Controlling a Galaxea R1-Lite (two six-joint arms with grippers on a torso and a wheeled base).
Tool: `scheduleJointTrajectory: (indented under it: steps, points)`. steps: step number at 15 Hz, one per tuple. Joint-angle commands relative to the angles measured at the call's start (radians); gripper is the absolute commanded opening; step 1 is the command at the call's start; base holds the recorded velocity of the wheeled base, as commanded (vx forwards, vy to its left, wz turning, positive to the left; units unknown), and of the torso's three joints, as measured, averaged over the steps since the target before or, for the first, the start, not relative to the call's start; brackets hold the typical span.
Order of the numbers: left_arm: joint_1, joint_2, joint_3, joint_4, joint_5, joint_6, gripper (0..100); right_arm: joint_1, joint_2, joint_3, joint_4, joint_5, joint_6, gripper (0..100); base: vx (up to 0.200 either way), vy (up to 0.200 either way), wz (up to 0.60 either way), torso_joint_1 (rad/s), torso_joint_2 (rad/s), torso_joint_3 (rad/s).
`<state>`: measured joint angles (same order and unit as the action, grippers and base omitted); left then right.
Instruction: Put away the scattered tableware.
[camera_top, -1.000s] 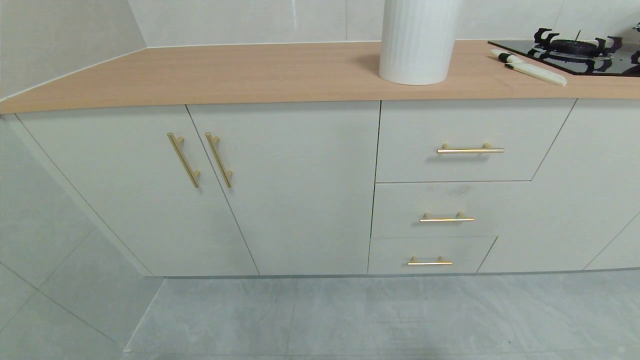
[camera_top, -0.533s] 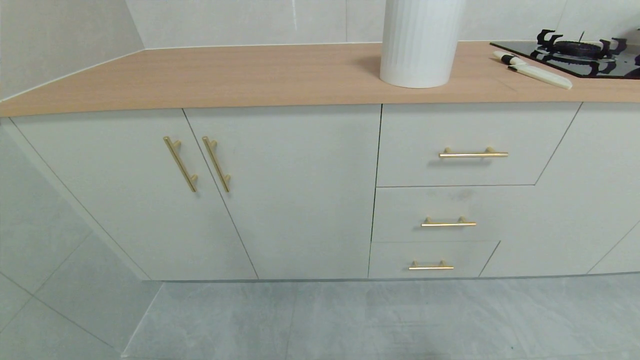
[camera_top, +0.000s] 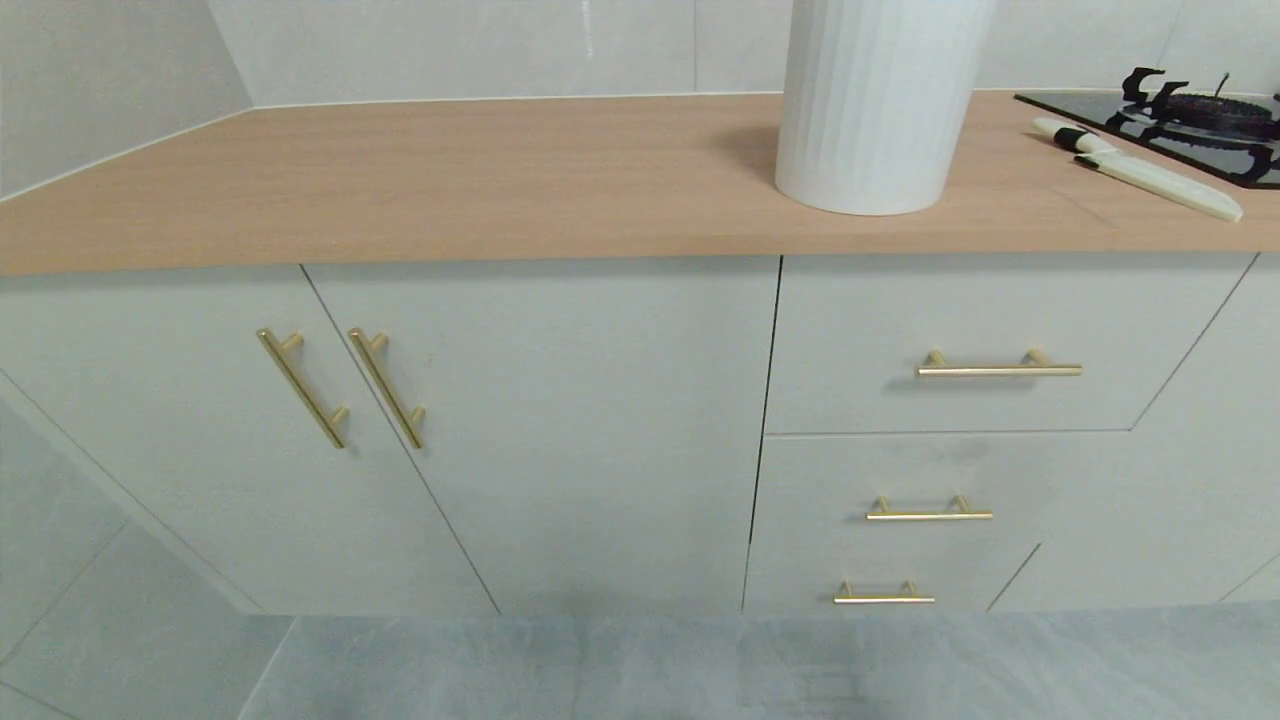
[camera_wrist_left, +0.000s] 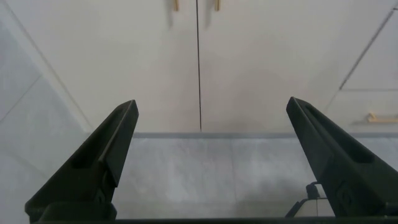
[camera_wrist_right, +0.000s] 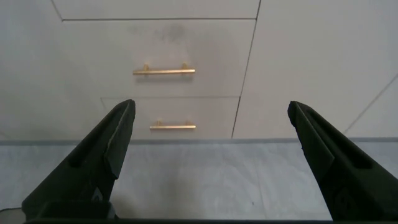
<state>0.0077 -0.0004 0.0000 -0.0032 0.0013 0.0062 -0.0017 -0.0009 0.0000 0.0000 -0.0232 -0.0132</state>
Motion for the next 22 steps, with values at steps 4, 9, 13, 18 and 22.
scheduleJointTrajectory:
  steps: [4,9,13,18,22]
  points:
    - [0.0,0.0,0.0,0.0,0.0,0.0,100,0.0,0.002,0.0,0.0,0.0,-0.001,100,0.2,0.0,0.0,0.006,0.0,0.0]
    - [0.0,0.0,0.0,0.0,0.0,-0.002,100,0.002,0.002,0.0,0.0,0.0,0.001,100,0.16,0.0,0.0,0.0,0.0,0.003]
    - [0.0,0.0,0.0,0.0,0.0,-0.002,100,0.0,0.002,0.0,0.0,0.0,0.001,100,0.0,0.0,0.0,0.0,0.0,0.0]
    - [0.0,0.0,0.0,0.0,0.0,-0.002,100,0.0,0.002,0.0,0.0,0.0,0.001,100,0.0,0.0,0.0,0.0,0.0,0.0]
    - [0.0,0.0,0.0,0.0,0.0,0.001,100,0.0,0.002,0.0,0.0,0.0,0.001,100,0.0,-0.05,0.0,0.002,0.0,0.001]
